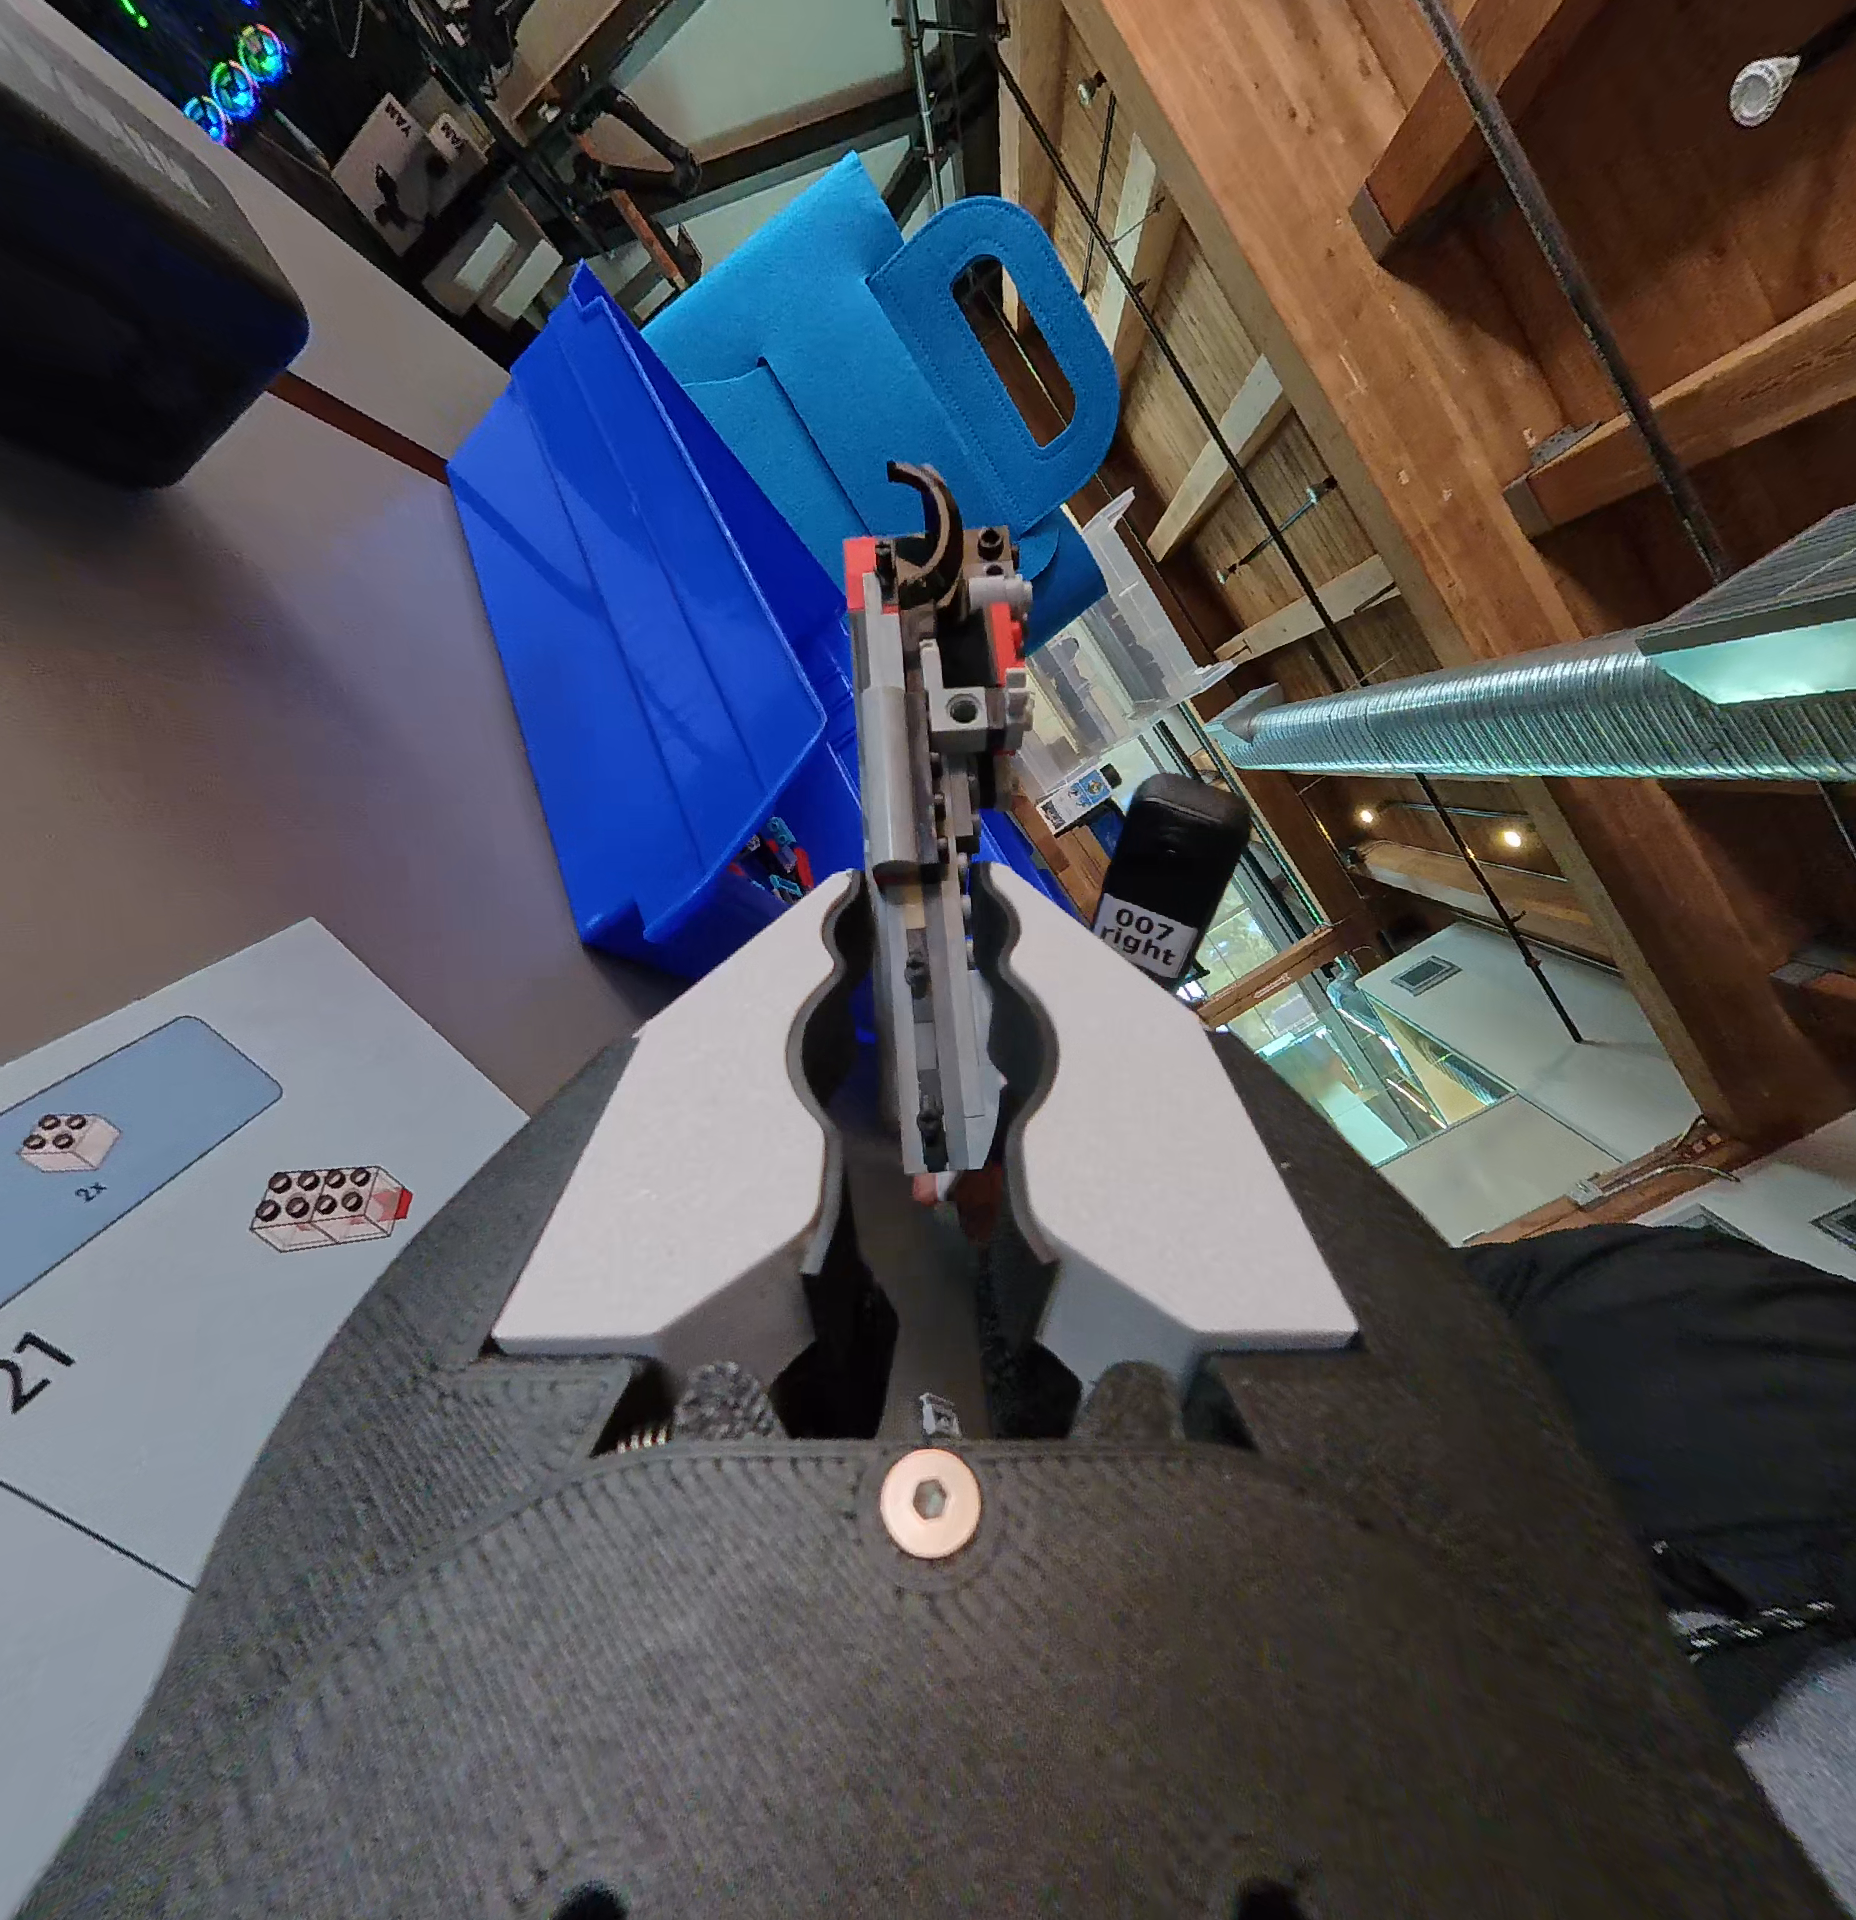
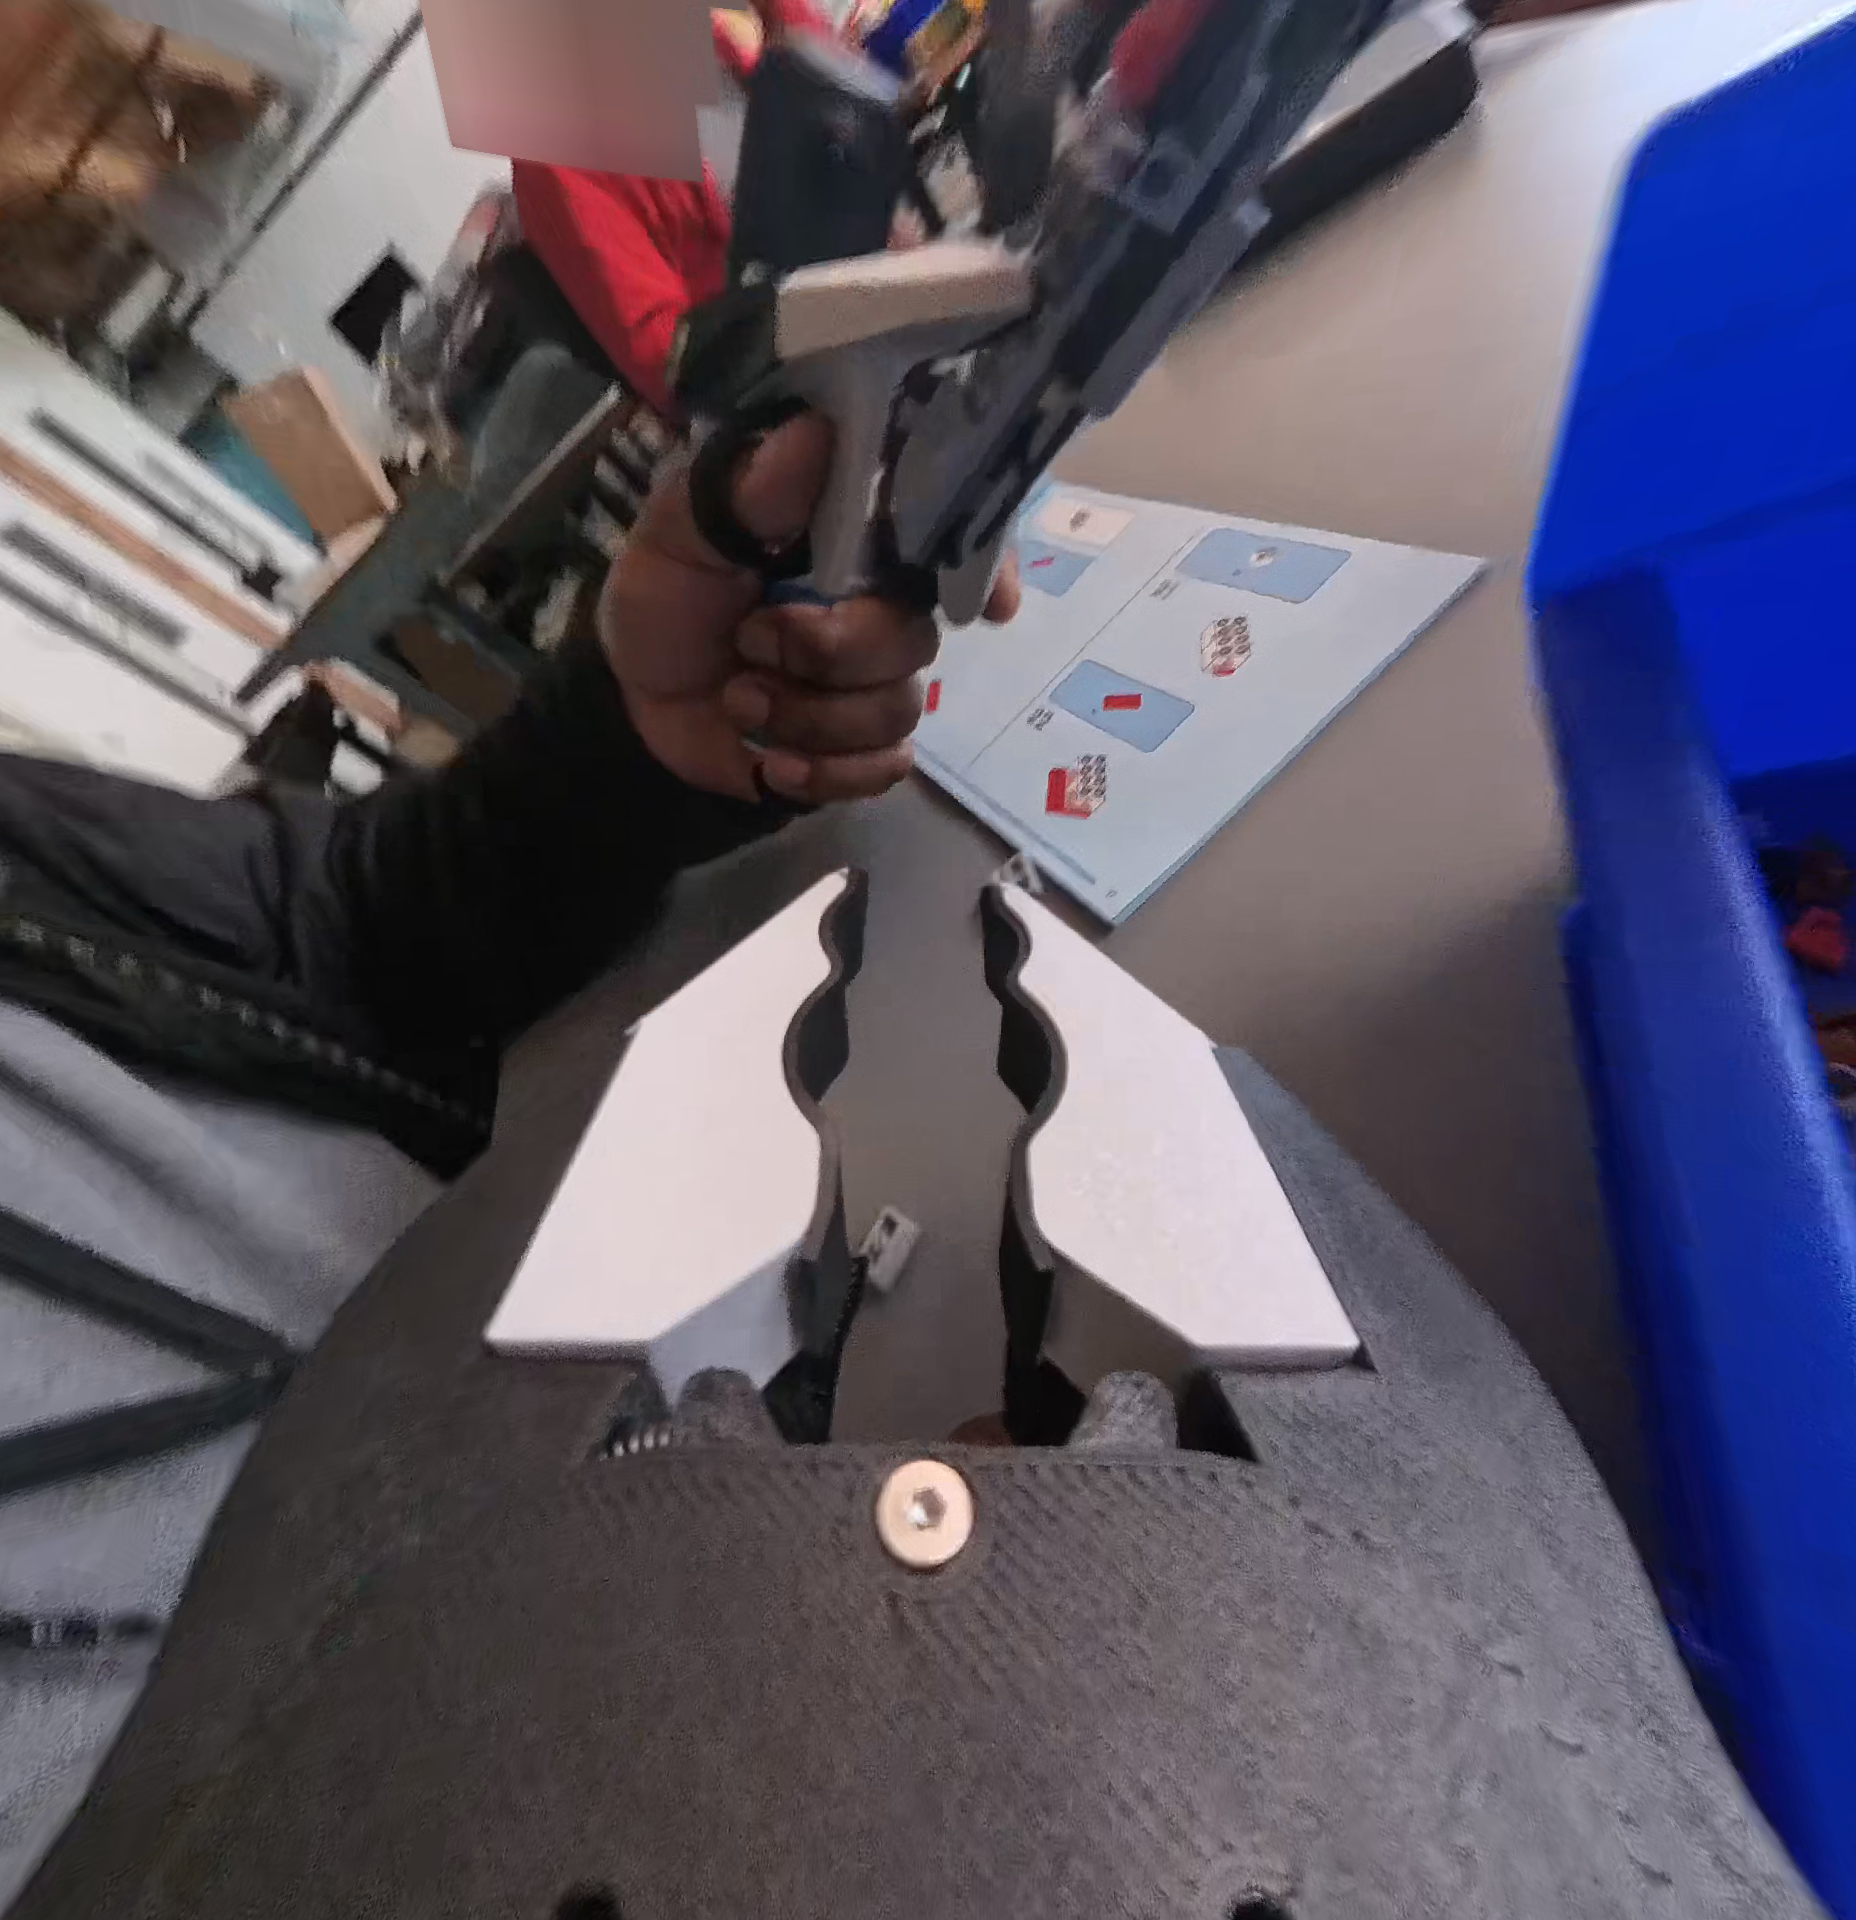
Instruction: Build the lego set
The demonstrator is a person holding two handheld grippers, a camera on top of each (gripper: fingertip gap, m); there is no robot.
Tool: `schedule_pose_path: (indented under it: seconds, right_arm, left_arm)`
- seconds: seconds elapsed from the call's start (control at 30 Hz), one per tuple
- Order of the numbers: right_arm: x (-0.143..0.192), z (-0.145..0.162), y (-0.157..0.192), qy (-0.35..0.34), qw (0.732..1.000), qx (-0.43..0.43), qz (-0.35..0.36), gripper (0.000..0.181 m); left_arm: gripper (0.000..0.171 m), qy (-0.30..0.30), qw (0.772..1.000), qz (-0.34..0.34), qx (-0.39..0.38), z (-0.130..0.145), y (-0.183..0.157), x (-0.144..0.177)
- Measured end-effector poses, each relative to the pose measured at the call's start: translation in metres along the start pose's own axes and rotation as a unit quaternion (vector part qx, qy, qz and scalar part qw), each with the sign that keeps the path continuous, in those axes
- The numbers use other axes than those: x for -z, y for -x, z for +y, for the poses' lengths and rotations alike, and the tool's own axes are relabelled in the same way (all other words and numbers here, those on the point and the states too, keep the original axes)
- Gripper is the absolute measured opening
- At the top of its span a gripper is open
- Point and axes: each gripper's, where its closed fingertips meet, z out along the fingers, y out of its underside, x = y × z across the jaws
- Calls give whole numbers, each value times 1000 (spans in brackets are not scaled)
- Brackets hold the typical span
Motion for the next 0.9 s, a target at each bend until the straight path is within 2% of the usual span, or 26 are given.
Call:
schedule_pose_path:
  seconds: [0.1,0.23,0.37,0.43,0.53,0.57,0.67,0.83,0.9]
  right_arm:
    - [2,29,9,89,993,82,-8,28]
    - [10,68,8,198,960,196,12,41]
    - [10,87,3,249,933,256,31,49]
    - [9,89,3,251,928,274,34,48]
    - [7,87,-1,248,919,303,50,31]
    - [7,86,-1,247,918,306,50,20]
    - [7,70,5,206,927,309,45,15]
    - [31,-15,26,-3,953,296,68,15]
    - [44,-36,30,-55,954,286,76,26]
  left_arm:
    - [18,0,1000,1,-1,0,0,0]
    - [18,0,1000,1,0,0,0,0]
    - [18,1,1000,1,0,1,0,0]
    - [18,1,1000,0,1,0,1,0]
    - [18,-1,1000,-2,1,-1,1,1]
    - [18,-2,1000,-1,1,-1,1,1]
    - [18,-3,1000,-1,1,-2,1,2]
    - [18,-6,1000,0,-1,-4,0,3]
    - [18,-7,1000,0,-2,-5,-1,3]
